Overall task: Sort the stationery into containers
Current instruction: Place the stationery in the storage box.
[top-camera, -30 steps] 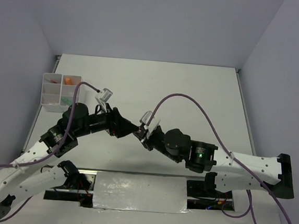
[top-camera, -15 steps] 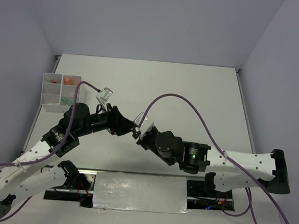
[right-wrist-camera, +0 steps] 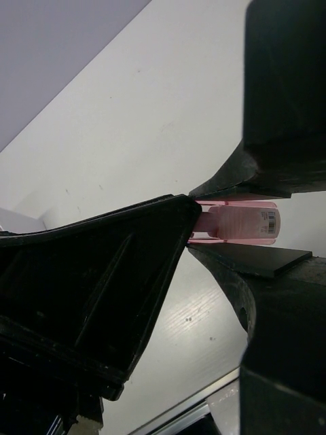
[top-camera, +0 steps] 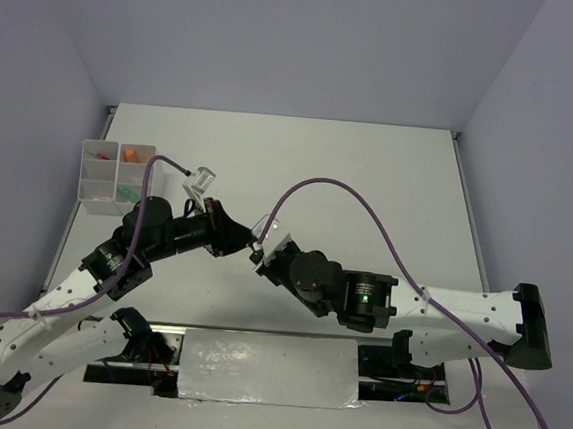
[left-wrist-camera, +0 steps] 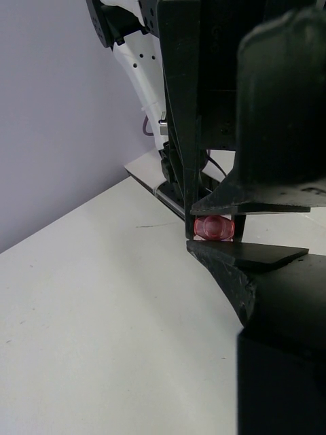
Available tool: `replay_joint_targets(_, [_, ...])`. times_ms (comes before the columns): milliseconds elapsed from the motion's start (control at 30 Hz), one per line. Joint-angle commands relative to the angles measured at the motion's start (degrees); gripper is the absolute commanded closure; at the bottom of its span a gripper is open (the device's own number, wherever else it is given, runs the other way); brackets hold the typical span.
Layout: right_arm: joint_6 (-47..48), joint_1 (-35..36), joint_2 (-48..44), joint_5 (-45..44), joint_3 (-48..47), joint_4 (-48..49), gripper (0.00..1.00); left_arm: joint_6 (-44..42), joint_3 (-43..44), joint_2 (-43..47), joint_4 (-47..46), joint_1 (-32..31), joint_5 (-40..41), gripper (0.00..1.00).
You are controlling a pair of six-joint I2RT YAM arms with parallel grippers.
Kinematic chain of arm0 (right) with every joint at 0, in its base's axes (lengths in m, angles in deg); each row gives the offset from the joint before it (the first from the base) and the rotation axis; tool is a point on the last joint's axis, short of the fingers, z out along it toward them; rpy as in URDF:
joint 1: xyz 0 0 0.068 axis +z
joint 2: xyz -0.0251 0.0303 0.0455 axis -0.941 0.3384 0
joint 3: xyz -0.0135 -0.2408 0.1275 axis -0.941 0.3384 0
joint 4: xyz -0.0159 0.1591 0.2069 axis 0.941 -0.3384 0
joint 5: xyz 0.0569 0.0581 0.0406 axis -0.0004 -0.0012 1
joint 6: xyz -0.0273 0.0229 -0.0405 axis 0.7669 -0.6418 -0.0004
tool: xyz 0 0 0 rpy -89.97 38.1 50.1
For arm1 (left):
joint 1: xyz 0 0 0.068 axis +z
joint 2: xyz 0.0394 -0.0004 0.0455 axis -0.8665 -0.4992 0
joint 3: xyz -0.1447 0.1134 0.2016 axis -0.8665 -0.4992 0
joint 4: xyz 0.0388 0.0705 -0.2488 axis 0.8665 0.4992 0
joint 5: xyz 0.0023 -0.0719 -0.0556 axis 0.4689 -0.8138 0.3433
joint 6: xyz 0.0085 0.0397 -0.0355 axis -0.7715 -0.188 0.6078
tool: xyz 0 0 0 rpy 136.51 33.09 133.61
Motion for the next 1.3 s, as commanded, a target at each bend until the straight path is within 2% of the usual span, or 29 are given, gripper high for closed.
replay_joint_targets(0, [-0.27,0.24,0.44,-1.14,-3.31,0.9,1.0,-0.24,0.5,0.31,-2.36,-0.24,-2.03,0.89])
replay_joint_targets(33, [-0.36,0.33,0.45,-0.88,-3.31,0.72,1.0,-0.94,0.85,0.22,-2.28,-0.24,-2.38,1.0])
replay_joint_targets(67, [-0.54,0.24,0.45,-0.62,-3.23,0.81,1.0,-1.47,1.03,0.14,-2.19,-0.24,-2.47,1.0])
replay_joint_targets(133, [-0.98,0.16,0.1,0.17,-2.88,1.42,0.86,-2.87,1.38,0.31,-2.19,-0.24,-2.21,1.0])
replay_joint_targets(167, [-1.59,-0.28,-0.08,1.05,-2.53,1.34,0.76,-3.49,1.47,1.01,-2.1,-0.24,-1.6,1.0])
replay_joint_targets(200, [-1.77,-0.28,-0.78,2.19,-2.09,1.6,0.46,-4.97,1.47,1.45,-1.66,-0.24,-0.2,1.0])
replay_joint_targets(233, [-1.94,-0.55,-1.13,2.63,-1.74,1.86,0.21,-5.86,1.38,1.98,-1.22,-0.24,1.12,1.0])
replay_joint_targets(267, [-2.12,-0.64,-2.09,3.33,-0.86,1.95,0.13,-6.82,1.55,2.94,-0.52,-0.24,2.61,1.0])
replay_joint_targets(433, [-4.4,-2.48,-5.96,6.77,1.69,1.95,0.1,-10.79,2.79,3.83,7.12,-0.24,14.21,1.0])
replay_joint_targets(533, [-5.54,-3.71,-10.09,6.6,4.67,1.77,0.1,-10.18,3.75,3.39,11.85,-0.24,24.39,1.0])
replay_joint_targets(567, [-5.81,-4.23,-12.62,6.33,5.38,1.77,0.1,-9.82,4.45,2.61,13.09,-0.24,31.64,1.0])
replay_joint_targets(633, [-6.6,-4.94,-15.27,5.37,7.31,1.6,0.09,-8.77,5.42,-0.19,17.12,-0.07,40.55,1.0])
replay_joint_targets(667, [-6.86,-5.2,-17.46,5.1,7.93,1.08,0.09,-8.77,6.9,-1.69,18.28,1.15,48.34,1.0])
replay_joint_targets(700, [-7.04,-5.21,-18.27,4.84,8.37,0.9,0.09,-8.07,7.87,-3.36,19.6,2.47,51.11,1.0])
replay_joint_targets(733, [-7.39,-5.21,-18.8,4.4,8.9,0.63,0.09,-7.89,8.75,-7.03,20.65,4.74,52.27,1.0])
replay_joint_targets(767, [-7.57,-5.29,-19.32,4.4,8.99,0.02,0.09,-7.89,10.07,-8.81,20.67,11.29,51.94,1.0])
replay_joint_targets(800, [-7.92,-5.21,-19.33,4.4,9.16,-0.24,0.09,-7.54,10.43,-10.31,20.23,15.1,48.19,1.0])
replay_joint_targets(833, [-8.01,-5.29,-19.15,4.22,9.25,-0.77,0.09,-7.19,10.35,-12.76,18.4,22.01,45.89,1.0])
replay_joint_targets(867, [-8.01,-5.29,-19.07,4.05,9.43,-1.04,0.09,-5.27,10.08,-13.74,17.95,24.52,45.08,1.0])
replay_joint_targets(1133, [-8.01,-5.21,-22.4,6.06,13.65,-0.07,0.09,-0.07,13.51,-20.51,18.65,37.28,54.82,1.0])
replay_joint_targets(1267, [-7.92,-5.29,-23.55,6.94,15.32,1.24,0.09,1.33,11.4,-21.74,12.94,42.38,53.16,1.0])
